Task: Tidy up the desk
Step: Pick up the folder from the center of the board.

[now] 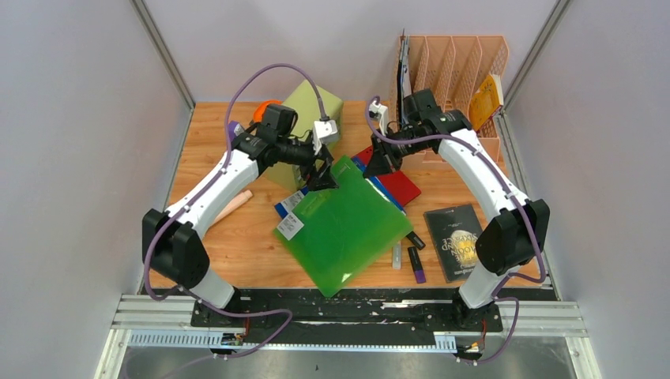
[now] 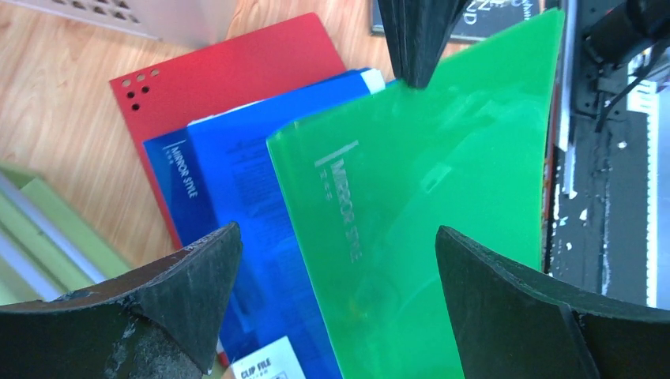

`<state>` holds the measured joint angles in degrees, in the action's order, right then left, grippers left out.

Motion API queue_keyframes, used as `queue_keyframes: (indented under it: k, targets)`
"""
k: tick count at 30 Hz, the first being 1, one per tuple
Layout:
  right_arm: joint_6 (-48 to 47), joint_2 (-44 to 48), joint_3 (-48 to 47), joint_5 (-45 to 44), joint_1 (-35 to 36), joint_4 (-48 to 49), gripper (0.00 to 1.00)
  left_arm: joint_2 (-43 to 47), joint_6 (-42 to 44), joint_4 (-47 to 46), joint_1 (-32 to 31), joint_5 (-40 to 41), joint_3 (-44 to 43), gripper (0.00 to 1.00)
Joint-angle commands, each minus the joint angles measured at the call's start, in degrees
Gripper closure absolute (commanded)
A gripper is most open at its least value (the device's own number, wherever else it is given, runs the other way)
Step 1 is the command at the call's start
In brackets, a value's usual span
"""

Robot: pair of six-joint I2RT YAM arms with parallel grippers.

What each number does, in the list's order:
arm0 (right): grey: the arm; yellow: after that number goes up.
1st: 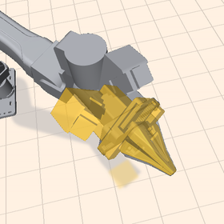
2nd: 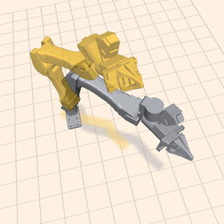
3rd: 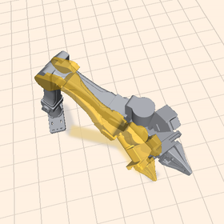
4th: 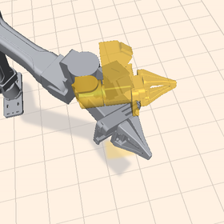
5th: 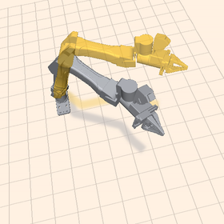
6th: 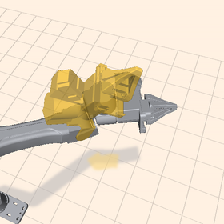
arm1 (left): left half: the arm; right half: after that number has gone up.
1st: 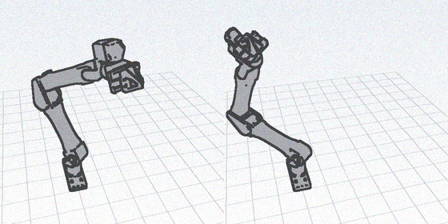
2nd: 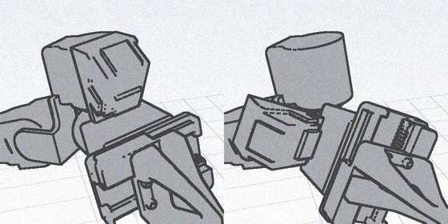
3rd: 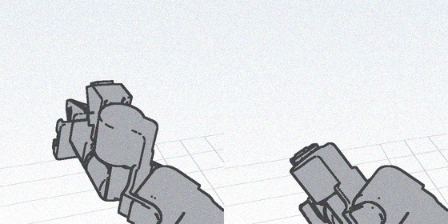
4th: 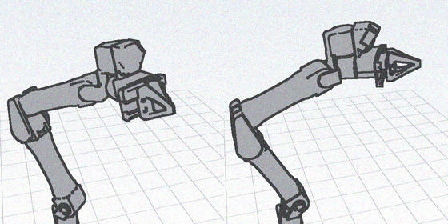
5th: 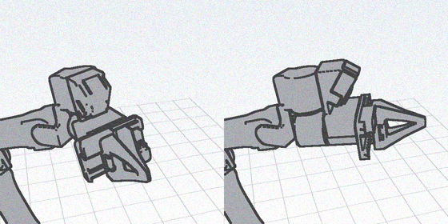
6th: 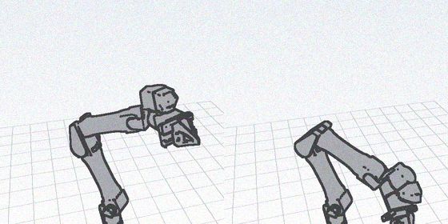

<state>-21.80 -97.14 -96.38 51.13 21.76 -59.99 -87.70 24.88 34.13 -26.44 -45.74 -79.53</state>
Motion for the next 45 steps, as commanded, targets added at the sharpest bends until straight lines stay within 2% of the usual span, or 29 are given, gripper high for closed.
queue_keyframes:
  k: [1,6,10,23,24,27,29,31,32,34,37,39,42,43,45]
  targets:
    - [-1.0,2.7,-0.6,2.2,1.0,2.0,1.0,-3.9,-1.6,2.4,0.0,-8.7,-5.8,0.0]
    - [-0.9,3.1,-0.9,1.9,1.4,2.1,1.0,-7.7,-1.2,6.3,0.0,-13.4,-8.7,0.01]
    - [-0.8,3.0,-1.5,1.8,1.6,2.1,1.0,-8.8,-1.9,6.6,0.0,-14.8,-9.2,0.07]
    - [-0.7,3.0,-3.4,0.6,2.0,2.1,1.0,-12.5,-0.8,15.8,0.0,-18.2,-15.6,0.62]
    - [-0.6,3.2,-3.6,0.7,2.1,2.1,1.0,-12.7,-0.4,17.8,0.0,-18.4,-16.0,0.69]
    - [-0.2,3.6,-4.2,1.1,2.1,2.1,1.0,-12.4,0.5,21.0,0.0,-19.0,-17.4,0.8]
    - [0.3,3.7,-4.7,1.2,2.1,2.1,1.0,-11.8,0.2,22.3,0.0,-19.5,-17.8,0.93]
    - [0.7,3.9,-5.4,0.9,2.1,2.1,1.0,-10.8,-0.8,23.1,0.0,-20.0,-18.1,1.0]
    - [0.9,4.1,-5.9,0.5,2.1,2.1,0.99,-10.0,-1.1,23.6,0.0,-20.3,-18.1,1.0]
    - [1.4,4.8,-7.7,-1.2,2.1,2.0,0.86,-8.6,-2.3,24.0,0.0,-21.4,-18.4,1.0]
    - [2.0,6.0,-11.0,-3.7,2.1,1.9,0.54,-6.6,-5.6,23.8,0.0,-23.1,-19.4,1.0]
    - [2.6,6.8,-13.5,-5.3,2.1,1.9,0.41,-4.7,-9.1,21.8,0.0,-24.6,-19.9,1.0]
    - [3.3,8.1,-17.0,-8.0,2.2,2.0,0.28,-2.1,-16.5,16.2,0.0,-24.5,-19.8,1.0]
    - [3.3,8.7,-17.5,-8.8,2.1,2.2,0.26,-0.7,-22.6,12.4,0.0,-24.1,-19.6,1.0]
    - [3.6,9.8,-17.8,-10.8,2.1,3.2,0.25,1.5,-28.2,5.4,0.1,-22.8,-18.8,1.0]
